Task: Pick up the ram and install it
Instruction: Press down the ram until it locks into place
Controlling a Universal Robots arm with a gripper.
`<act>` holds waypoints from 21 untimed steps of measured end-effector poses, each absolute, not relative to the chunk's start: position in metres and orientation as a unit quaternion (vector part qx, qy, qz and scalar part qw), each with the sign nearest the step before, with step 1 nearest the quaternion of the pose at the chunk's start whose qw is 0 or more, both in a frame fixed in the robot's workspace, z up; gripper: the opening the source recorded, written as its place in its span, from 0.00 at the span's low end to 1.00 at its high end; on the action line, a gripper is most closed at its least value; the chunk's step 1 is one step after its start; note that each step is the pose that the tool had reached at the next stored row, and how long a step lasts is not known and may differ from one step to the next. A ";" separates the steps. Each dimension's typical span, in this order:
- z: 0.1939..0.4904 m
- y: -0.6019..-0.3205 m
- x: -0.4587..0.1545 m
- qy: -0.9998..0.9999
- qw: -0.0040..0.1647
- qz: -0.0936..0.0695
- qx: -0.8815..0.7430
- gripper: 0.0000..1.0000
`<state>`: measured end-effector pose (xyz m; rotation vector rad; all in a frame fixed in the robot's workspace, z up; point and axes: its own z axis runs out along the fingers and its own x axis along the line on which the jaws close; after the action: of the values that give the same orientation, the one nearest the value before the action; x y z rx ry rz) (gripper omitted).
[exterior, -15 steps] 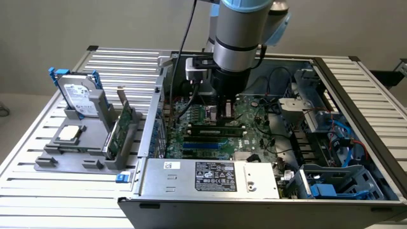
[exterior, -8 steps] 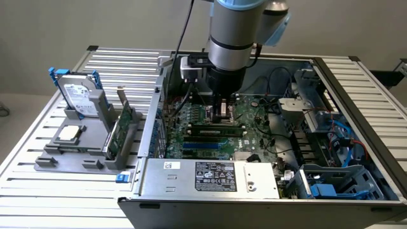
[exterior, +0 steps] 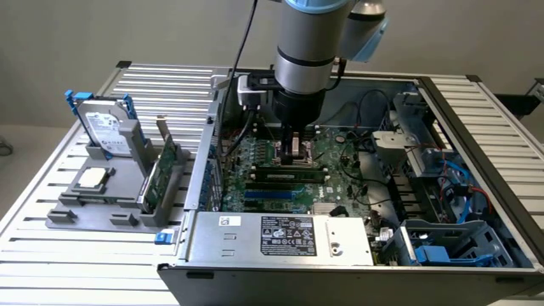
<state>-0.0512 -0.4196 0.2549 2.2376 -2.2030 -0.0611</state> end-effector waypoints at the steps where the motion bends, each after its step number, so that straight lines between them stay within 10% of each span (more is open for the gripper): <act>1: 0.255 -0.420 -0.051 -0.701 0.000 -0.019 0.712 0.11; 21: 0.242 -0.414 -0.049 -0.701 0.001 -0.019 0.712 0.11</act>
<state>-0.0488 -0.4139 0.2419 2.2373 -2.2027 -0.0607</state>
